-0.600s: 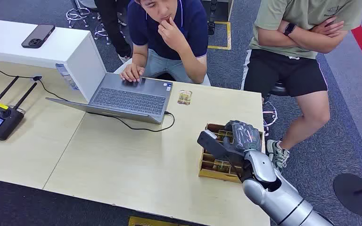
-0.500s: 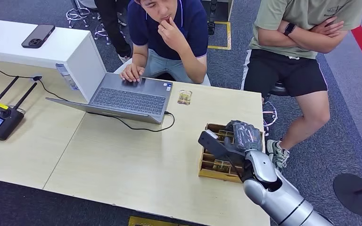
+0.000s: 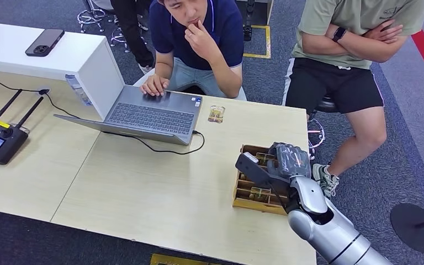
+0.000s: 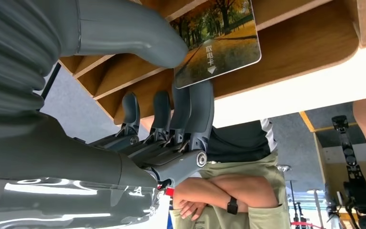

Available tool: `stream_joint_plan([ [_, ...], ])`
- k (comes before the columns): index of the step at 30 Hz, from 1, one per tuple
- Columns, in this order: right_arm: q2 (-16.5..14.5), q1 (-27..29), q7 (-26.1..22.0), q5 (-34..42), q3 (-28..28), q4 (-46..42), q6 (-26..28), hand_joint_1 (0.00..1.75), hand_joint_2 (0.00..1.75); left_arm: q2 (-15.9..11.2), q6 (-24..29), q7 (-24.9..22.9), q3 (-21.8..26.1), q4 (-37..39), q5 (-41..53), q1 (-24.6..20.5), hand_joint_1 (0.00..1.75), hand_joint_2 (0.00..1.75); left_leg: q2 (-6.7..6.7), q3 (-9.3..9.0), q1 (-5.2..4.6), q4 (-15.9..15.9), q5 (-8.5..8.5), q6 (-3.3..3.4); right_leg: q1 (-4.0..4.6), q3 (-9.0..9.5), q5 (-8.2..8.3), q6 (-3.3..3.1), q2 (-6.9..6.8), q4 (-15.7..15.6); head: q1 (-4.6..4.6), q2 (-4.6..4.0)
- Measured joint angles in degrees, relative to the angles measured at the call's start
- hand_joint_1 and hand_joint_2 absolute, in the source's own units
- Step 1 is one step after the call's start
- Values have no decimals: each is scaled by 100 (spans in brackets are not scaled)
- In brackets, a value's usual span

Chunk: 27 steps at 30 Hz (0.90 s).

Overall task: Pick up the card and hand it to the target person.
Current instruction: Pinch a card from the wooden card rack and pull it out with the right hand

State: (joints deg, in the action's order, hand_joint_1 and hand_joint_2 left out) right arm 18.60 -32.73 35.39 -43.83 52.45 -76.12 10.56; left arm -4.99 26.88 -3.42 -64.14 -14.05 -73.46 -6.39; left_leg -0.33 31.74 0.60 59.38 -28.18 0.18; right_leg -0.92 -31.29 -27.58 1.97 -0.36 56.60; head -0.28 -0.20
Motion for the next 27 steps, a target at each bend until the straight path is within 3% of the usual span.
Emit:
stream_joint_plan([
  [11, -7, 8, -114, -70, 46, -128, -213, 102, 175, 5, 8, 1, 2, 0, -77, -1, 0, 0, 0, 1, 0, 0, 0, 0, 0, 0, 0, 0, 0, 0, 0, 0],
  [13, -7, 8, -117, -73, 63, -173, -249, 114, 175, 7, 9, 0, 2, 0, -77, -1, 0, 0, -1, 1, 0, 0, 0, 0, 0, 0, 0, 0, -1, 0, 0, 0],
  [17, -7, 11, -127, -76, 108, -242, -271, 168, 175, 9, 14, 1, 2, -1, -77, -1, 0, 0, -1, 1, 0, 0, 0, 0, 0, 0, 0, 0, -1, 0, 0, 0],
  [19, -7, 12, -138, -77, 119, -267, -269, 175, 175, 11, 17, 1, 2, 0, -78, -1, 0, 0, -1, 1, 0, 0, 0, 0, 0, 0, 0, 0, -1, 0, 0, 0],
  [23, -7, 11, -166, -86, 139, -301, -262, 175, 175, 15, 19, 1, 2, 0, -78, -1, 0, 175, -1, 1, 0, 0, 0, 0, 0, 0, 0, 0, -1, 0, 0, 0],
  [27, -7, 10, -178, -90, 141, -307, -258, 175, 175, 16, 19, 13, 2, -1, -73, -1, 0, 175, -1, 1, 0, 0, 0, 0, 0, 0, 0, 0, -1, 0, 0, 0],
])
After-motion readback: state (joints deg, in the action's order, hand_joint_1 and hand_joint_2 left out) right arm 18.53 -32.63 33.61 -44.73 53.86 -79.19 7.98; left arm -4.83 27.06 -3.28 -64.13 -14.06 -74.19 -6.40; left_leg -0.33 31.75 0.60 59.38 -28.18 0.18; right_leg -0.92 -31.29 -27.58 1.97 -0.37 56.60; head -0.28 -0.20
